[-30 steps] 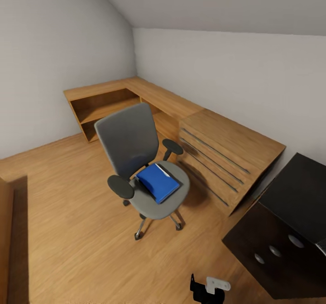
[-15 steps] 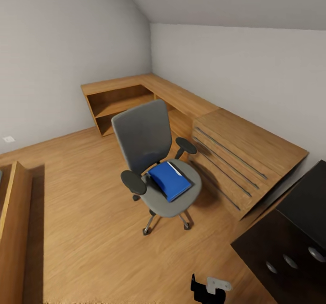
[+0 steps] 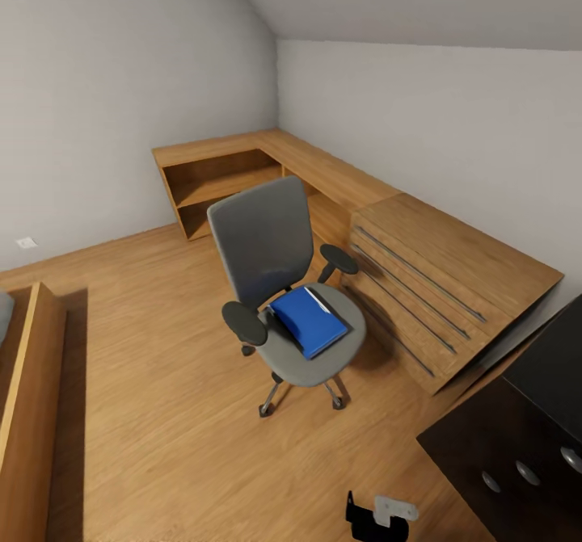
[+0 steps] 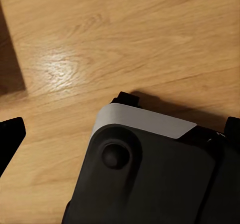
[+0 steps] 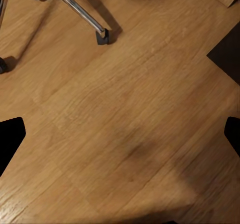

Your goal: In the bedroom, organize the workspace by keeping the computer under the desk, ensuring the monitor is on the desk, placing the keyboard on the desk next to the monitor, placing the mouse on the desk next to the keyboard, moving the folder from the swivel chair onto the desk next to the mouse, stacking the notebook on top of the folder with the pen on top of the notebook, and positioning the swivel chair next to the desk.

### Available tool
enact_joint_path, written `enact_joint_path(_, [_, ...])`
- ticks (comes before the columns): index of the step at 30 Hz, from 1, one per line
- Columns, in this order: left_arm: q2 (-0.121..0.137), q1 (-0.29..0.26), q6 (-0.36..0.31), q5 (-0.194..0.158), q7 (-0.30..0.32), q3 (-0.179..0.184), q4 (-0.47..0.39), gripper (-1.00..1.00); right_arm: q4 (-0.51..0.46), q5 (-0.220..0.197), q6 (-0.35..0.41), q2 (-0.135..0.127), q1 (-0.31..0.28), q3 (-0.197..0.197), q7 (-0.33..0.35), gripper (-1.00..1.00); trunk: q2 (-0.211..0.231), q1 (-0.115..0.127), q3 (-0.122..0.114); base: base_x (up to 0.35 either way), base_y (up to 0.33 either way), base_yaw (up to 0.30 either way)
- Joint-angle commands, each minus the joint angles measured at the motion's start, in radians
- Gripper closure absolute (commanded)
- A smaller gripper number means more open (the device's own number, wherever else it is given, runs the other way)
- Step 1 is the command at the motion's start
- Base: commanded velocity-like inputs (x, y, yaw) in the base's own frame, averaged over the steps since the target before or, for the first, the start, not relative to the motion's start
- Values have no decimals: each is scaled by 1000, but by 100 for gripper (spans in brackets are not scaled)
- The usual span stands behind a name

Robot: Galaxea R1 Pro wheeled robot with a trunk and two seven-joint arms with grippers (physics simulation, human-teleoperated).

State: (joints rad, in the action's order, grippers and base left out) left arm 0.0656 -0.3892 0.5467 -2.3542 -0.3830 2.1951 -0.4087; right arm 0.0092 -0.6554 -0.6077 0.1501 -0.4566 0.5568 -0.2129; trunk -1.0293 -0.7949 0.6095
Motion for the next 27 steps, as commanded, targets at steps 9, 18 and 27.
enact_joint_path(9, [0,-2,1,-2,-5,8,-4,-100,0,-6,-5,1,-1,9,-7,-100,-1,0,1,0,0,0])
enact_joint_path(18, [0,-2,0,-2,-5,8,-4,-100,0,-3,-11,2,-1,9,-8,-100,-1,0,-7,0,0,41])
enact_joint_path(27, [0,-2,-1,-2,-4,8,-4,-100,1,-1,-46,0,-1,9,-8,-100,-1,0,-21,0,0,5])
